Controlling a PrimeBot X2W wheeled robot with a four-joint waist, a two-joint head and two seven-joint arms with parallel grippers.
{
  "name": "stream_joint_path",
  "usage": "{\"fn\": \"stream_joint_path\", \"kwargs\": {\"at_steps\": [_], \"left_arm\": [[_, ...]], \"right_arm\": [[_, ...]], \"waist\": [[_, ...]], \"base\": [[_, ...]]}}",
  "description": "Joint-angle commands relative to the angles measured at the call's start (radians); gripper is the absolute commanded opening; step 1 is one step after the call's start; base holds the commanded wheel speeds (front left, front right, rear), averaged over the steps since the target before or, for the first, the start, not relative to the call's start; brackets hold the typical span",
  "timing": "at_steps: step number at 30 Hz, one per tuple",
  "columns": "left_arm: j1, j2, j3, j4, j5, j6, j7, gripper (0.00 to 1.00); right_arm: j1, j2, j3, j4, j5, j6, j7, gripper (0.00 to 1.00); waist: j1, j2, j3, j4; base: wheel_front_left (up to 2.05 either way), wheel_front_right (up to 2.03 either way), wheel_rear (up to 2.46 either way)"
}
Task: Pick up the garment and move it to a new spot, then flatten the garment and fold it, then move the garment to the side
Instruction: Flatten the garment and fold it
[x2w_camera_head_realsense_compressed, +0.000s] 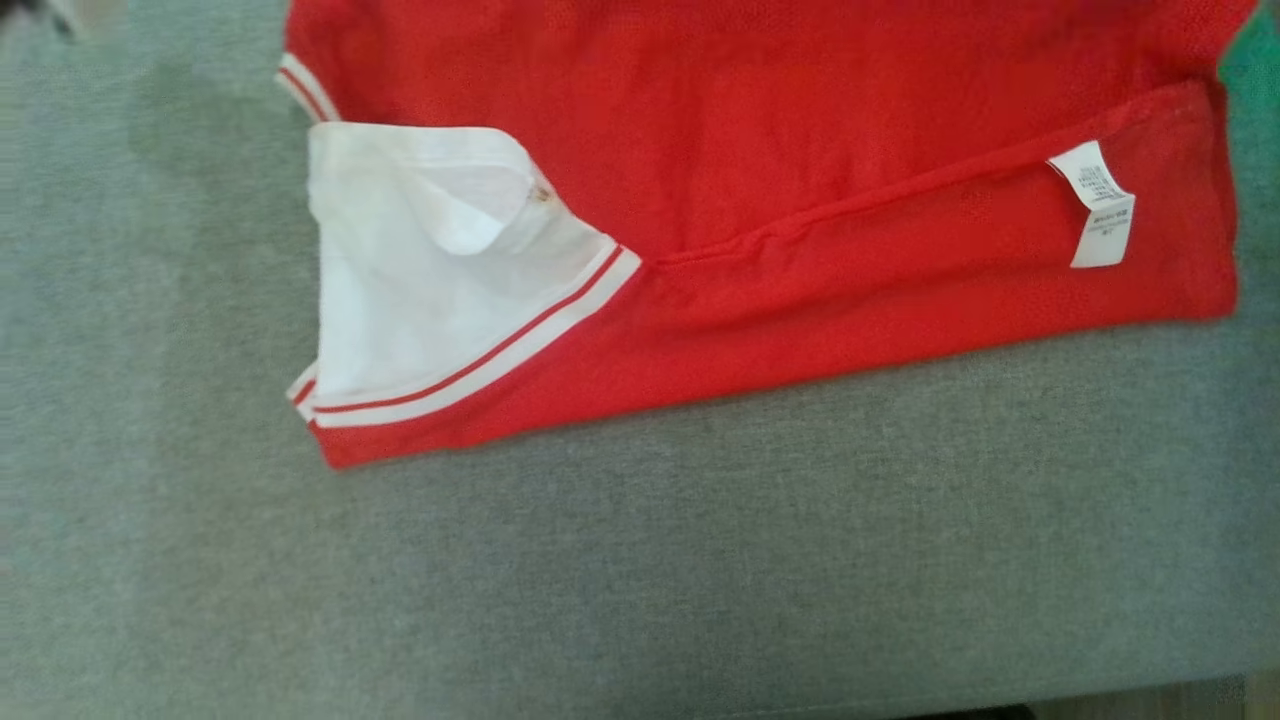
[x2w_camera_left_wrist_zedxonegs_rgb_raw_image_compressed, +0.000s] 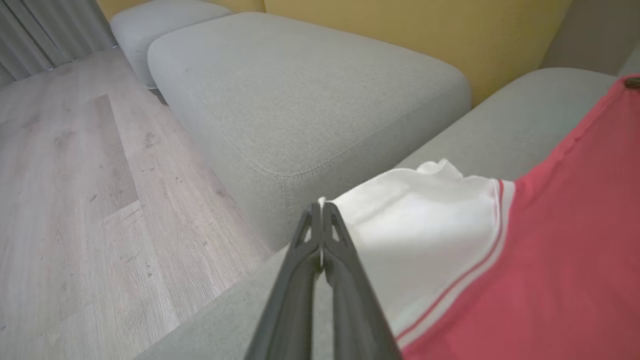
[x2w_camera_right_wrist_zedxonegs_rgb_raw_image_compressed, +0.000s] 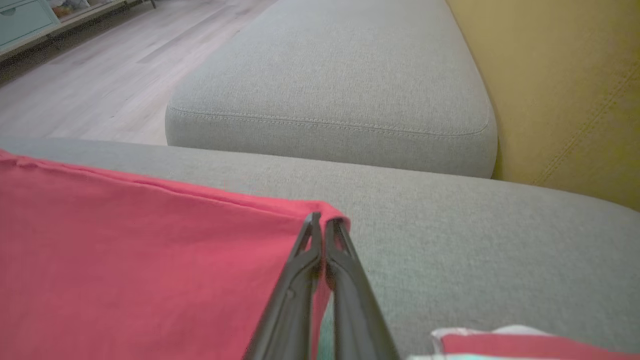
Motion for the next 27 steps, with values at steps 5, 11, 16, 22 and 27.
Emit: {"fn": "stream_joint_path", "kwargs": {"at_steps": [5,11,16,22,27], "left_arm": [[0.06,0.108,0.015,-0.092,-0.007,0.002,-0.058,0.0],[0.18,0.195,-0.003,-0.222,-0.007,0.046,-0.12,0.0],[0.279,0.246,-0.022,-0.345,0.011,0.113,-0.154,0.0],[0.396,0.276,-0.039,-0.447,0.038,0.191,-0.191,0.0],[0.481,0.279,-0.046,-0.492,0.051,0.247,-0.233,0.0]], "right_arm": [[0.107,-0.05,-0.033,-0.051,0.024,-0.001,-0.006,0.0],[0.212,-0.056,-0.058,-0.086,0.033,-0.001,-0.006,0.0],[0.299,-0.062,-0.081,-0.121,0.035,-0.001,-0.003,0.0],[0.393,-0.051,-0.133,-0.154,0.033,-0.001,-0.005,0.0],[0.467,-0.041,-0.177,-0.182,0.026,-0.001,0.0,0.0]], "waist": [[0.0001,-0.0001,-0.049,0.029],[0.0001,-0.0001,-0.094,0.042],[0.0001,-0.0001,-0.105,0.058],[0.0001,-0.0001,-0.108,0.07],[0.0001,-0.0001,-0.114,0.076]], "base": [[0.0,0.0,0.0],[0.0,0.0,0.0],[0.0,0.0,0.0],[0.0,0.0,0.0],[0.0,0.0,0.0]]}}
